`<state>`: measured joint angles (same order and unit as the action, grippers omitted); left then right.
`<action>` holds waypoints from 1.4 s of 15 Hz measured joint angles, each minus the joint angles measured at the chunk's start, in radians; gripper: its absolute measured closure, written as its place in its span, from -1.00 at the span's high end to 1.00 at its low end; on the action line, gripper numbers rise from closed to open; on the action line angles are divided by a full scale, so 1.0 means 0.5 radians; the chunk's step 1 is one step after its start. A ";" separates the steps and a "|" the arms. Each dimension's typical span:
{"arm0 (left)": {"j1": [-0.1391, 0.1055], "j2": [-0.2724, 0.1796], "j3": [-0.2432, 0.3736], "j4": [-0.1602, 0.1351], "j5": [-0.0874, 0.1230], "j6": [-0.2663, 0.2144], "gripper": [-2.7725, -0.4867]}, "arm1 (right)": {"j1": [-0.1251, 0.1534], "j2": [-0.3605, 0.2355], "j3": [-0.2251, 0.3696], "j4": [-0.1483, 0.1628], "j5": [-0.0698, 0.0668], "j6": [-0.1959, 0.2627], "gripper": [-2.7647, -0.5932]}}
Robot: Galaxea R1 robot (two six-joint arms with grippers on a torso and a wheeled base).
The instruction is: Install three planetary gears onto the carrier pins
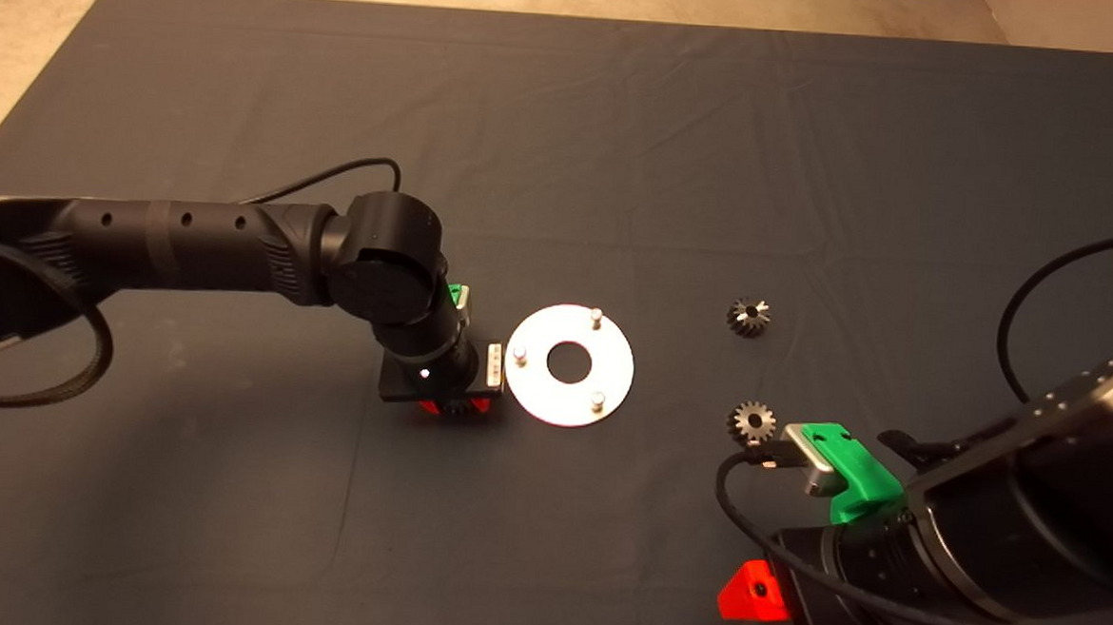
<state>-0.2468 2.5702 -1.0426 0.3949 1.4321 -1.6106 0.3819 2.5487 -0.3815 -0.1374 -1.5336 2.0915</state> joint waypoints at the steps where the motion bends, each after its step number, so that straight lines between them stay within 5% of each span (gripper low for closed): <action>1: 0.000 -0.006 0.007 0.011 -0.002 0.000 -0.57 | 0.000 0.000 0.000 0.000 0.000 0.000 0.99; 7: 0.000 -0.037 0.059 0.051 0.024 0.052 -0.61 | 0.000 -0.007 0.000 0.001 0.001 0.000 0.99; 11: -0.001 -0.038 0.085 0.057 0.185 0.053 -0.61 | 0.000 -0.011 0.000 0.001 0.000 0.000 0.99; 14: -0.011 -0.028 0.133 0.054 0.183 0.053 -0.61 | -0.001 -0.012 0.000 0.002 0.000 0.000 0.99; 18: -0.149 -0.009 0.142 0.047 0.181 0.113 -0.61 | -0.005 -0.022 0.000 0.004 0.001 0.000 0.99; 21: -0.290 -0.009 0.143 -0.092 0.183 0.240 -0.61 | -0.005 -0.103 0.000 0.005 -0.001 0.000 0.99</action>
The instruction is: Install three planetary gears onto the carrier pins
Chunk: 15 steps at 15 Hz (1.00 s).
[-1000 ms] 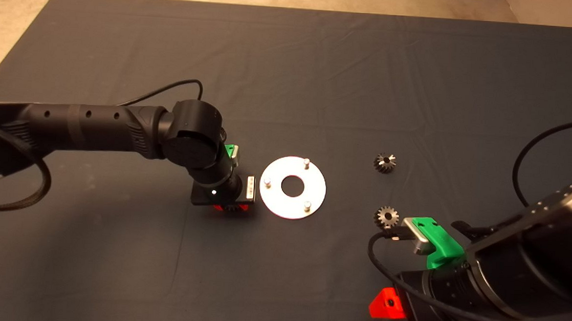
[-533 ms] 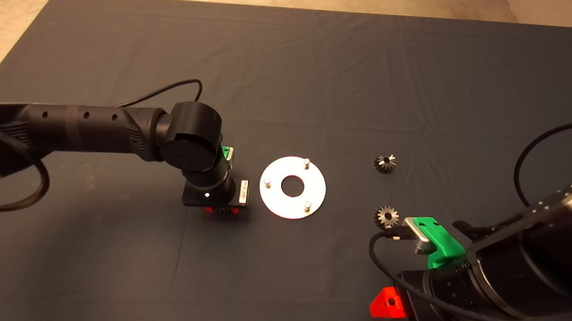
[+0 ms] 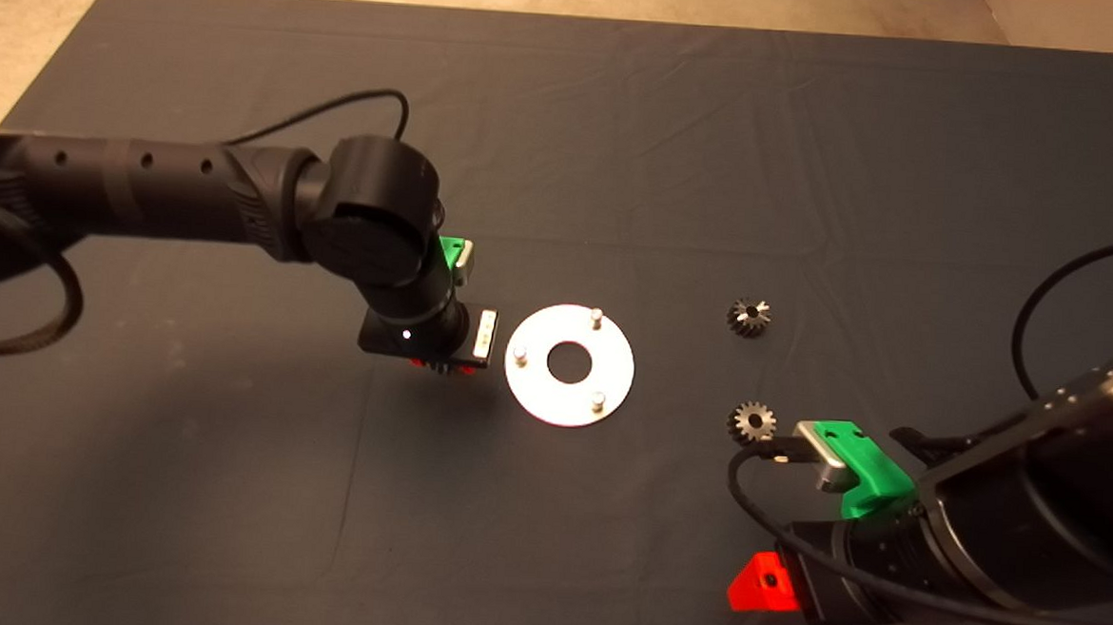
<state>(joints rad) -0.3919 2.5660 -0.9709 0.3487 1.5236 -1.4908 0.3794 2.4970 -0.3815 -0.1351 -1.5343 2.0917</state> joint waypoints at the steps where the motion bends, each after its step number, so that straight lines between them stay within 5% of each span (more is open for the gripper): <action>1: -0.020 0.000 0.000 -0.018 0.000 0.020 -0.61 | 0.000 -0.015 0.000 0.001 0.000 0.000 0.99; 9: -0.038 0.030 -0.018 -0.155 0.002 0.067 -0.61 | 0.000 -0.185 0.000 0.004 0.000 -0.010 0.99; 15: -0.037 0.273 -0.305 -0.200 -0.020 0.020 -0.61 | 0.000 -0.229 0.000 0.004 0.001 -0.038 0.99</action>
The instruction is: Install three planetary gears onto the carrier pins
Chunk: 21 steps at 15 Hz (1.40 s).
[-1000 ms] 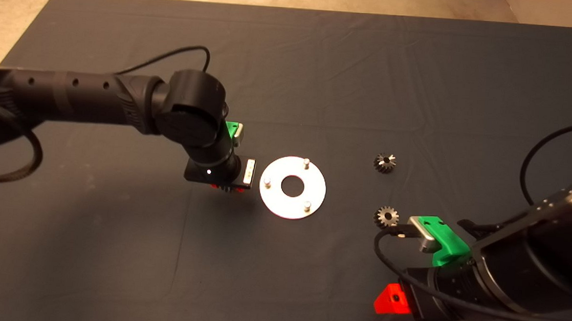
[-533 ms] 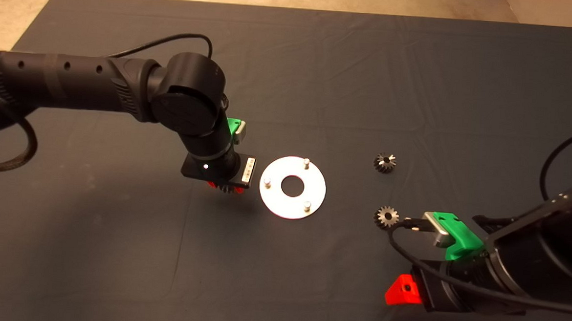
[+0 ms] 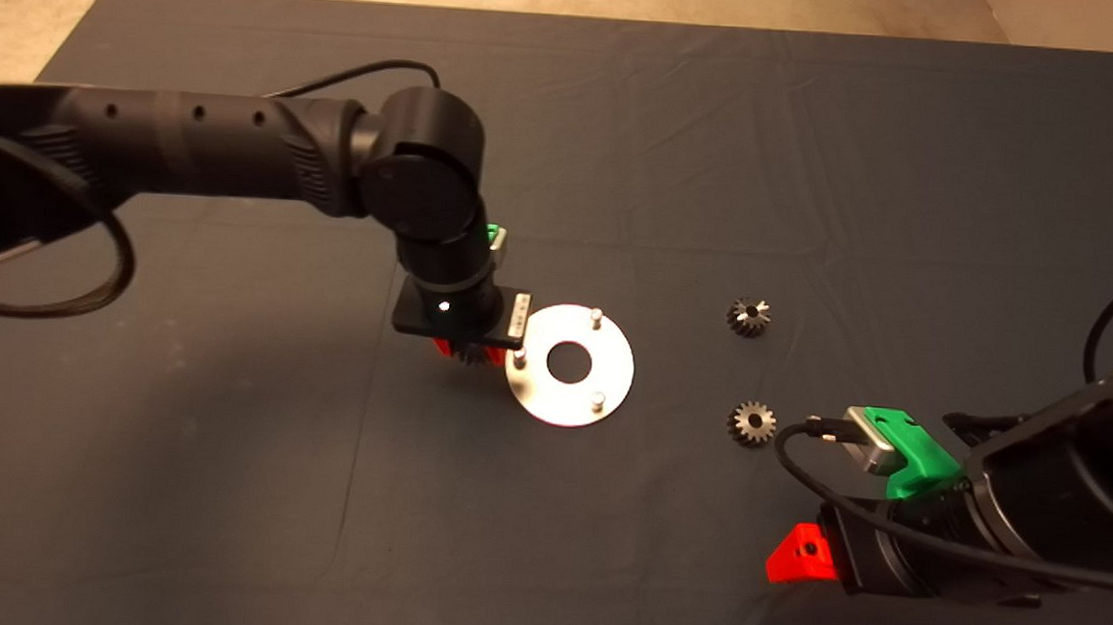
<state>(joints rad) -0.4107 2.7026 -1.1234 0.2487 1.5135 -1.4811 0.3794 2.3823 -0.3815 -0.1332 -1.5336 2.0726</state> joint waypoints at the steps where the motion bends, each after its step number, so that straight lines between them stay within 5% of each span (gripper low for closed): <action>1: 0.000 0.041 -0.041 -0.003 -0.012 -0.022 -0.61 | 0.000 -0.004 0.000 0.000 0.000 -0.001 0.99; 5: 0.000 0.061 -0.110 -0.034 -0.028 -0.103 -0.61 | 0.000 -0.012 0.000 0.000 0.000 -0.007 0.99; 13: 0.000 0.065 -0.120 -0.078 -0.028 -0.129 -0.61 | 0.000 -0.022 0.000 0.000 0.002 -0.008 0.99; 17: 0.001 0.126 -0.129 -0.080 -0.075 -0.137 -0.62 | 0.000 -0.022 -0.001 0.000 0.000 -0.008 0.99; 21: 0.001 0.130 -0.150 -0.079 -0.079 -0.132 -0.62 | 0.000 -0.022 -0.001 0.000 0.001 -0.008 0.99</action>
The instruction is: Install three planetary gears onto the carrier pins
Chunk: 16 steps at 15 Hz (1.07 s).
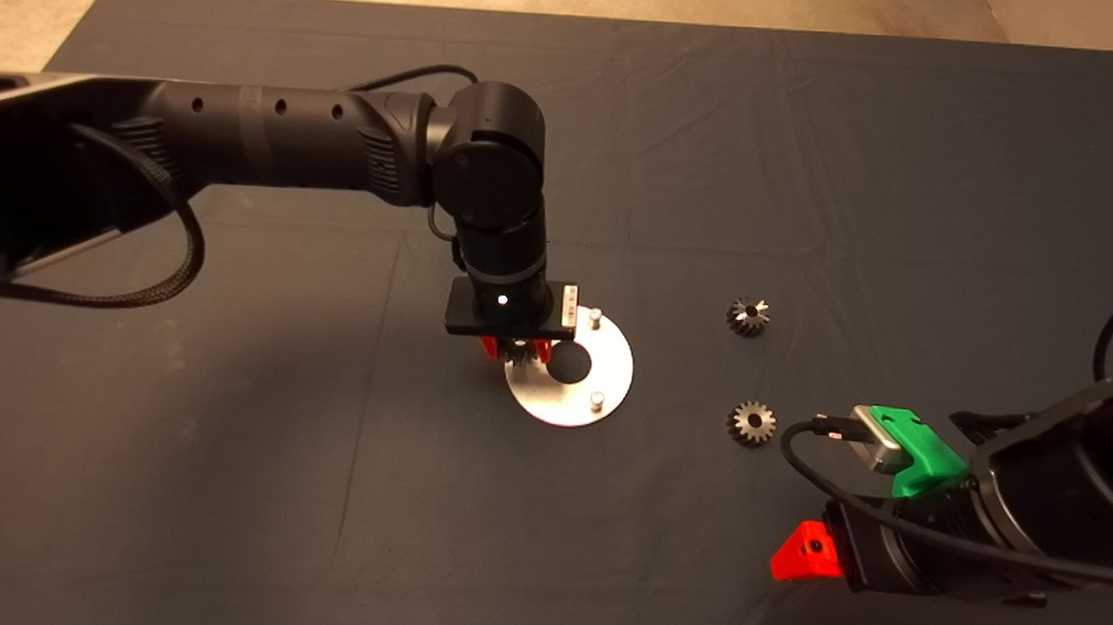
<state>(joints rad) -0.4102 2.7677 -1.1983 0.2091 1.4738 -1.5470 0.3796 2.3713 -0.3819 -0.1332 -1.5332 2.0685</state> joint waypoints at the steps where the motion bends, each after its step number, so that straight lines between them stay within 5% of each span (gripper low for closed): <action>1: 0.001 -0.001 -0.001 -0.001 0.001 0.000 -0.62 | 0.000 0.000 0.000 0.000 -0.001 0.000 0.99; 16: 0.006 -0.011 -0.006 -0.001 0.000 0.009 -0.62 | 0.000 -0.020 -0.002 0.000 -0.001 0.000 0.99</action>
<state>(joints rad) -0.4074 2.7623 -1.2011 0.2087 1.4740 -1.5428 0.3796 2.3615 -0.3828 -0.1332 -1.5336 2.0685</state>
